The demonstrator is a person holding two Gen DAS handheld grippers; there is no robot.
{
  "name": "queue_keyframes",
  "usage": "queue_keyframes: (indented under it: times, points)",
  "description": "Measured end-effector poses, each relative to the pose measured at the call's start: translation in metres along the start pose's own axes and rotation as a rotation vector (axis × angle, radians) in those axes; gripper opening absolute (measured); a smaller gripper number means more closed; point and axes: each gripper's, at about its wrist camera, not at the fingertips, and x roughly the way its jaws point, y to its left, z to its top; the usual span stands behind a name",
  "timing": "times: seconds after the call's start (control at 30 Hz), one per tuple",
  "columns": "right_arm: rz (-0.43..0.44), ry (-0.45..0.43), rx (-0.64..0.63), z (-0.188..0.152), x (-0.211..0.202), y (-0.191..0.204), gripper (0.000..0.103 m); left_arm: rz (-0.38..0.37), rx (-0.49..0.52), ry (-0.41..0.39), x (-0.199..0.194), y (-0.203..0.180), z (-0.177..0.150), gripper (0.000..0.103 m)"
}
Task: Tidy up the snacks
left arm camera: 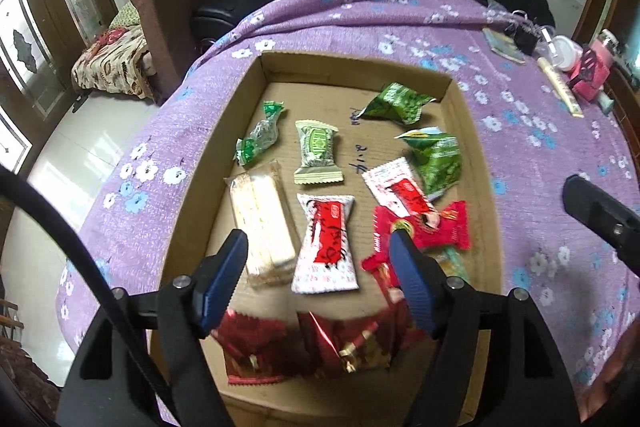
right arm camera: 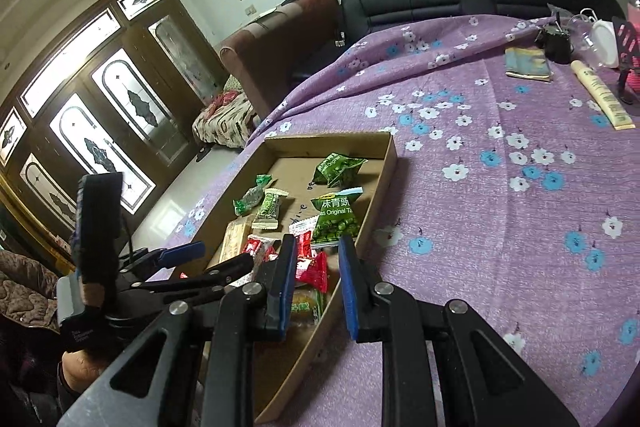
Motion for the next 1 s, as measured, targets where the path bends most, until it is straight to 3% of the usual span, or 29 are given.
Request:
queue_keyframes:
  times: [0.17,0.47,0.77,1.0]
  points:
    - [0.017,0.033,-0.046,-0.006,0.0,0.009,0.037,-0.007,-0.001,-0.026,-0.017,-0.002,-0.013,0.077]
    - [0.027,0.06,-0.106,-0.021,-0.004,0.026,0.052,-0.023,-0.015,-0.049,-0.041,0.007,-0.037,0.078]
    - [-0.005,0.1,-0.182,-0.034,-0.005,0.042,0.065,-0.028,-0.012,-0.1,-0.068,0.017,-0.054,0.083]
    - [-0.027,0.12,-0.258,-0.042,-0.006,0.055,0.068,-0.019,0.035,-0.104,-0.079,0.018,-0.071,0.086]
